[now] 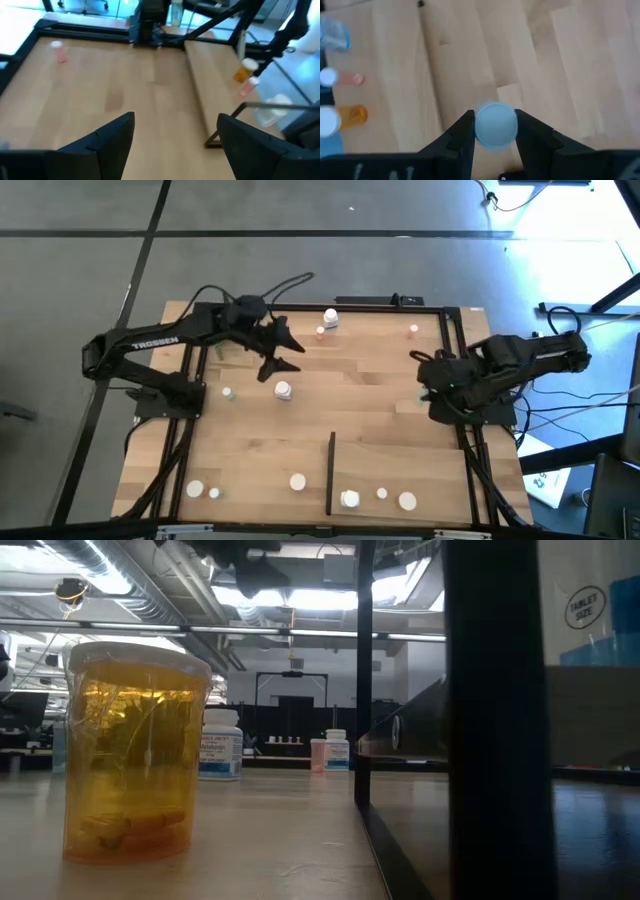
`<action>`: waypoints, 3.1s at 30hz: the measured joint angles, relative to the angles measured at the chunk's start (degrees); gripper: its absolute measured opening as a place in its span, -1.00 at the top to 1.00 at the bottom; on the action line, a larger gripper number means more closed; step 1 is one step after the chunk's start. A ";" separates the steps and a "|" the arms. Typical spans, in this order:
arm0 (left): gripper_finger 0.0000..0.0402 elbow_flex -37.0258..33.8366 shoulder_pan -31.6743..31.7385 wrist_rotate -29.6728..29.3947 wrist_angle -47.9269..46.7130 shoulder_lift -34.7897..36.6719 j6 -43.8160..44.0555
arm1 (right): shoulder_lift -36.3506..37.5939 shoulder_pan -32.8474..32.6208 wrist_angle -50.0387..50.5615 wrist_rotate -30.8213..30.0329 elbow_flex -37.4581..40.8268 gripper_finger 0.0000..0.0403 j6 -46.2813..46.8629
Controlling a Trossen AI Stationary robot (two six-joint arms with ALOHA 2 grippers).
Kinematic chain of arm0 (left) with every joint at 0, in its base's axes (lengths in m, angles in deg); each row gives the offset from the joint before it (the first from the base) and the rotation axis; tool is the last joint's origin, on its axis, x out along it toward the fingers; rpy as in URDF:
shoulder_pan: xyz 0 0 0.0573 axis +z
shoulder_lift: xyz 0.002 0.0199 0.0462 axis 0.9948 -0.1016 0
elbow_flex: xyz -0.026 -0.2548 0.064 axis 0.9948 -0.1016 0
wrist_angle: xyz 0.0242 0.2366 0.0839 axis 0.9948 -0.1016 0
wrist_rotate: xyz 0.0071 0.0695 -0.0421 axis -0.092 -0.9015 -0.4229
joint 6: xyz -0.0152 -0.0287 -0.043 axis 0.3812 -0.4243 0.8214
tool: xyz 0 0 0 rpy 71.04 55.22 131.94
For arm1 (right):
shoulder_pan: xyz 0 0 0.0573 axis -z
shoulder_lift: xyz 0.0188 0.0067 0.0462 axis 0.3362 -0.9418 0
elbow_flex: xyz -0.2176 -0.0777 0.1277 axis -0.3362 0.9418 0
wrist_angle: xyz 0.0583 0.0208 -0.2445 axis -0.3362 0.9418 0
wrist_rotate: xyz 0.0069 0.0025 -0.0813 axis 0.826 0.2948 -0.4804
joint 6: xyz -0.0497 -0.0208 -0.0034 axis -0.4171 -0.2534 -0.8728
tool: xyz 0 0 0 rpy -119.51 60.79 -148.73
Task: Pick and place medicine bottles onto shelf by color
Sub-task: Put the top right blue pill bottle on the shelf
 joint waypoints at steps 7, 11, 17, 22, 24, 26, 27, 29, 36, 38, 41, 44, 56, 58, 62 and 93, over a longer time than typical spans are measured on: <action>-0.38 0.00 -11.01 -9.40 6.48 0.22 5.55 | 0.27 -11.59 1.07 -1.51 0.02 0.38 5.03; -0.38 0.00 -16.39 -16.25 7.23 0.20 7.22 | 0.96 -18.77 1.08 -2.62 0.02 0.38 13.75; -0.38 0.00 -21.17 -20.77 7.49 0.20 7.47 | -1.46 -28.40 0.69 -5.56 0.04 0.38 27.23; -0.38 0.00 -22.58 -21.11 7.50 0.20 7.47 | -6.61 -34.05 0.54 -5.34 0.05 0.38 35.88; -0.38 0.00 -22.90 -21.11 7.48 0.20 7.47 | -8.46 -36.03 0.50 -4.25 0.07 0.38 39.86; -0.38 0.00 -23.16 -21.11 7.50 0.20 7.47 | -10.10 -38.10 0.24 -3.67 0.07 0.37 45.76; -0.38 0.00 -23.17 -21.11 7.48 0.20 7.46 | -10.93 -39.18 0.09 -3.33 0.07 0.37 49.54; -0.38 0.00 -23.17 -21.11 7.48 0.20 7.42 | -12.33 -41.50 -0.96 -3.09 0.09 0.37 56.10; -0.38 0.00 -23.17 -21.09 7.50 0.20 5.31 | -19.44 -48.25 -3.71 -4.11 0.09 0.36 71.04; -0.38 0.00 -23.15 -21.10 7.50 0.20 4.50 | -21.47 -49.28 -3.81 -4.00 0.09 0.36 74.35; -0.38 0.00 -23.15 -21.06 7.50 0.18 4.48 | -23.92 -50.66 -5.22 -4.11 0.09 0.36 79.42; -0.38 0.00 -23.17 -20.97 7.50 0.18 4.48 | -25.79 -51.97 -9.11 -4.15 0.09 0.36 83.53; -0.38 0.00 -23.15 -20.91 7.50 0.16 4.45 | -32.09 -54.31 -12.35 -5.75 -0.28 0.36 83.53; -0.38 0.00 -23.15 -20.91 7.50 0.18 4.48 | -32.20 -54.33 -12.10 -6.67 -0.28 0.36 83.42; -0.38 0.00 -23.15 -20.89 7.50 0.16 4.48 | -32.21 -54.33 -11.35 -9.71 -0.17 0.36 82.47; -0.38 0.00 -23.08 -21.46 7.56 0.16 4.48 | -33.45 -51.25 -14.43 -11.68 -1.33 0.36 68.58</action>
